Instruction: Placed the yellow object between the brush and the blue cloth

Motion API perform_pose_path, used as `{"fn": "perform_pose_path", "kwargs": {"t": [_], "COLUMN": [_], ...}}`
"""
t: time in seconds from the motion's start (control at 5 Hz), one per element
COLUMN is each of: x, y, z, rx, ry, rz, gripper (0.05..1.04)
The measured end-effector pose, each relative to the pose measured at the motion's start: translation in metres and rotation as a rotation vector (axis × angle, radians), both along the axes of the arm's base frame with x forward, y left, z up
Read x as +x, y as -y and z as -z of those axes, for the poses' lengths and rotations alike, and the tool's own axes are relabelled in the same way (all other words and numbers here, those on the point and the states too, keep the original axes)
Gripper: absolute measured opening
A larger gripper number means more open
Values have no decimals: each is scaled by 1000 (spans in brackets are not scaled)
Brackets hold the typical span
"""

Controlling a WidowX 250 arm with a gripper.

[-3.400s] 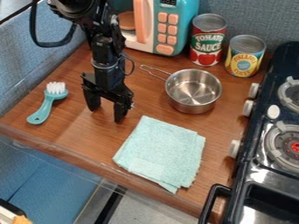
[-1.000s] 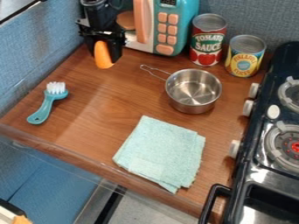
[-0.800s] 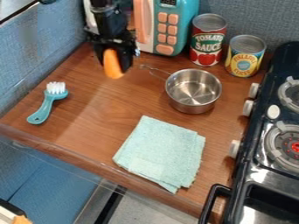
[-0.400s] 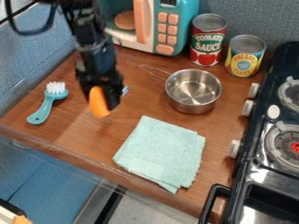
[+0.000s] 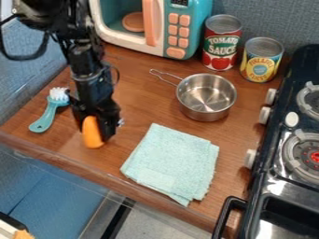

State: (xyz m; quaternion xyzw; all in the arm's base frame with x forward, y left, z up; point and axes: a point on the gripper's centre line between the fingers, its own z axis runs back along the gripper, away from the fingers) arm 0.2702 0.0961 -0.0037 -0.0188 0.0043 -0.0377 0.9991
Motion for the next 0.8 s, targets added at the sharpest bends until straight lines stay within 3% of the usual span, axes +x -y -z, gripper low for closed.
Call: {"fn": "perform_pose_path", "kwargs": {"t": [0.2,0.4,0.6,0.8], "x": [0,-2,1,2], "y": [3,6,5,4], "z": [1,-8,-37,-51], "rx": [-9,-31,-46,-57], "ry": [9,14,66,84], "rz": [9,18,5,14], "gripper": [733,983,1002,1001]}}
